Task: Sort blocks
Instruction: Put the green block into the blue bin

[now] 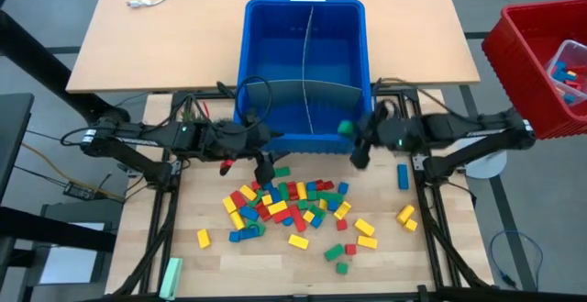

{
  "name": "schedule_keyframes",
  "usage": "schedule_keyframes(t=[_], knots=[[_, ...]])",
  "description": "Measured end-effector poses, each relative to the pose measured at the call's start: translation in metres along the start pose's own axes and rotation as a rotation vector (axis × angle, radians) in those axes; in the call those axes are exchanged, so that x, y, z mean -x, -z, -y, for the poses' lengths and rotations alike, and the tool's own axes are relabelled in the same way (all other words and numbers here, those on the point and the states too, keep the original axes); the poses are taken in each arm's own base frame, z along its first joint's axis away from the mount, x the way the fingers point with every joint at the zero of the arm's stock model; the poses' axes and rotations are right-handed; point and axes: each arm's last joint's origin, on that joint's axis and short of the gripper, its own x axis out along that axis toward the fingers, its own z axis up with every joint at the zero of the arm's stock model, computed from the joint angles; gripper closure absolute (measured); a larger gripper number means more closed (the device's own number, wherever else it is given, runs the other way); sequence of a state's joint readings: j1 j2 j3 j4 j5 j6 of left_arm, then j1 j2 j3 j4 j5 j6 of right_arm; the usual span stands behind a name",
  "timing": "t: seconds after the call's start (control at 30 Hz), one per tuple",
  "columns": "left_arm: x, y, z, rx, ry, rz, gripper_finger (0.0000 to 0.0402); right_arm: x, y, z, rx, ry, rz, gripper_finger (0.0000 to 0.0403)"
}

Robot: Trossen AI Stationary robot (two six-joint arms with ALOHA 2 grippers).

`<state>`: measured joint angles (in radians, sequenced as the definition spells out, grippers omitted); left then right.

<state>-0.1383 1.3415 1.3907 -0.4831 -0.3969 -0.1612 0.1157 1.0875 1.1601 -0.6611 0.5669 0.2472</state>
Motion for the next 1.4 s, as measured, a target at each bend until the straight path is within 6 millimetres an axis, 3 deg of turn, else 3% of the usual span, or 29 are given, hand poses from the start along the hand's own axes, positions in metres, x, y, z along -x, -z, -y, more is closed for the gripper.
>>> schedule_keyframes(t=[0.2, 0.43, 0.7, 0.87, 1.03, 1.17, 1.27, 1.4], knots=[[0.000, 0.000, 0.000, 0.000, 0.000, -0.001, 0.0144, -0.021, -0.016, 0.041, 0.040, 0.191, 0.058, 0.0282], [0.000, -0.001, 0.000, 0.015, 0.002, 0.012, 0.0144, -0.051, -0.027, 0.111, -0.079, 0.280, 0.097, 0.0282], [0.000, -0.003, -0.001, -0.050, -0.008, 0.027, 0.0144, -0.119, -0.001, 0.191, -0.242, 0.299, -0.027, 0.0281], [-0.005, -0.001, -0.001, -0.065, -0.025, 0.017, 0.0144, -0.138, 0.007, 0.226, -0.378, 0.297, 0.050, 0.0269], [-0.012, 0.002, 0.002, -0.070, -0.028, -0.001, 0.0144, -0.150, 0.017, 0.243, -0.476, 0.257, 0.062, 0.0232], [-0.016, 0.004, 0.003, -0.059, -0.030, -0.019, 0.0144, -0.149, 0.017, 0.246, -0.495, 0.247, 0.071, 0.0188], [-0.016, 0.004, 0.003, -0.054, -0.030, -0.018, 0.0144, -0.139, 0.011, 0.244, -0.440, 0.244, 0.083, 0.0157], [-0.016, 0.004, 0.002, -0.054, -0.053, -0.012, 0.0144, -0.107, -0.009, 0.234, -0.370, 0.166, 0.110, 0.0130]])
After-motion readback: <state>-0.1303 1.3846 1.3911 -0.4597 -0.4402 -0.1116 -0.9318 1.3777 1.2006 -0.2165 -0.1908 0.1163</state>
